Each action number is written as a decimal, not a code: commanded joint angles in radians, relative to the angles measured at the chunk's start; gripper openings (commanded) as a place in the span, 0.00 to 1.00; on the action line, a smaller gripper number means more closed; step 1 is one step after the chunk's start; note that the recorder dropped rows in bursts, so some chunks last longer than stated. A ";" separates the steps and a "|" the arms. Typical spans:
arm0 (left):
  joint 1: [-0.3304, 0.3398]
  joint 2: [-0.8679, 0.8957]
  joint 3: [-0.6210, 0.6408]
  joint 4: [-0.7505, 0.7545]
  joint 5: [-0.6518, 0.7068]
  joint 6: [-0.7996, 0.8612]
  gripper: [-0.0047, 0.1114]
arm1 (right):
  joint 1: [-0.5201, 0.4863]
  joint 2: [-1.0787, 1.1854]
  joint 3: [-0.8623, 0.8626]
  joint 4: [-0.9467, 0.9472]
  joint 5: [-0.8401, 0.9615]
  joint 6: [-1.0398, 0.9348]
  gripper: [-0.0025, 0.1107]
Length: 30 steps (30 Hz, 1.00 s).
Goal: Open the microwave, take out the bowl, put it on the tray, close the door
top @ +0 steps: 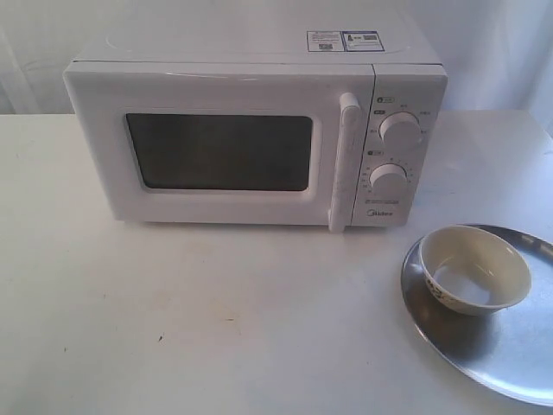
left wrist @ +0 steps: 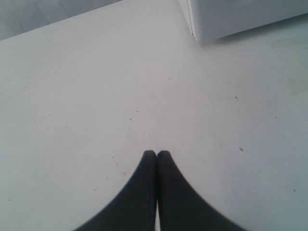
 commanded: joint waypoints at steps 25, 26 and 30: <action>-0.004 -0.004 -0.004 -0.004 0.000 -0.002 0.04 | -0.006 -0.005 0.004 -0.006 0.009 0.005 0.02; -0.004 -0.004 -0.004 -0.004 0.000 -0.002 0.04 | -0.006 -0.005 0.004 -0.006 0.009 0.005 0.02; -0.004 -0.004 -0.004 -0.004 0.000 -0.002 0.04 | -0.006 -0.005 0.004 -0.006 0.009 0.005 0.02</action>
